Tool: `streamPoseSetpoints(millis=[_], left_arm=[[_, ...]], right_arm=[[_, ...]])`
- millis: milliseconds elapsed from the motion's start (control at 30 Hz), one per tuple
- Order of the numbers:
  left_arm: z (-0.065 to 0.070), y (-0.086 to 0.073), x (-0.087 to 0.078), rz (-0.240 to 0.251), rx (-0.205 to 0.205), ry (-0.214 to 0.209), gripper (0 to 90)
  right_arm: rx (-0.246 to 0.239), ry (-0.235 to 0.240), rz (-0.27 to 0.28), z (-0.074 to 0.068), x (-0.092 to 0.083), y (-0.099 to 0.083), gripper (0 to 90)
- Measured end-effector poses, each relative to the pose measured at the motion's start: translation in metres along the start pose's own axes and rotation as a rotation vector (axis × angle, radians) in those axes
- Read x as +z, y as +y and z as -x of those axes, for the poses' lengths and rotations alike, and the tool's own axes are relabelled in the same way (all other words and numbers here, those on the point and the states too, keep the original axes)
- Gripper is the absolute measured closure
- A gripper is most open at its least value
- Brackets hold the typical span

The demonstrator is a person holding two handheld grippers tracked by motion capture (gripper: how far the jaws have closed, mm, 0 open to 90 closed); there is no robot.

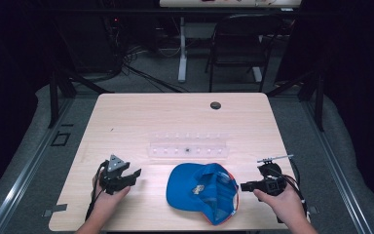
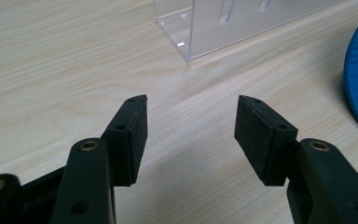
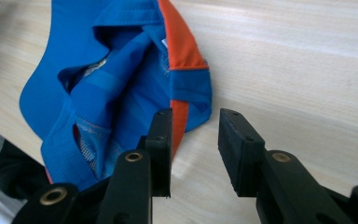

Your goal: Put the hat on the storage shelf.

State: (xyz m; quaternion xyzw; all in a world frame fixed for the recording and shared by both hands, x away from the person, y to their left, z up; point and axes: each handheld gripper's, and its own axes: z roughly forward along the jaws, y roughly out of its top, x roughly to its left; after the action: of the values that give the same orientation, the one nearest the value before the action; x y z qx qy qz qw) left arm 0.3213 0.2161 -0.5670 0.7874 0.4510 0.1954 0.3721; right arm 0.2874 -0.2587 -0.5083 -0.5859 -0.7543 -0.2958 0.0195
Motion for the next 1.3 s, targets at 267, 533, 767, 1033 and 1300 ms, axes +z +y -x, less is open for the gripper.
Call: streamPoseSetpoints(millis=[267, 533, 767, 1033, 1300], left_arm=[[-0.002, 0.001, -0.002, 0.007, 0.008, 0.009, 44.5], [-0.006, 0.000, -0.003, 0.006, -0.005, 0.011, 44.5], [-0.003, 0.000, -0.002, 0.004, 0.006, 0.011, 44.5], [-0.003, 0.000, -0.001, 0.003, 0.008, 0.013, 44.5], [-0.004, 0.000, -0.002, 0.005, 0.009, 0.014, 44.5]], right_arm=[[0.019, 0.021, -0.020, -0.002, 0.005, -0.002, 63.8], [0.001, 0.042, -0.063, -0.005, 0.016, -0.006, 62.2], [0.014, 0.069, -0.090, -0.005, 0.028, -0.011, 62.3], [0.032, 0.107, -0.121, -0.004, 0.037, -0.016, 62.5], [0.046, 0.155, -0.124, -0.004, 0.041, -0.017, 63.3]])
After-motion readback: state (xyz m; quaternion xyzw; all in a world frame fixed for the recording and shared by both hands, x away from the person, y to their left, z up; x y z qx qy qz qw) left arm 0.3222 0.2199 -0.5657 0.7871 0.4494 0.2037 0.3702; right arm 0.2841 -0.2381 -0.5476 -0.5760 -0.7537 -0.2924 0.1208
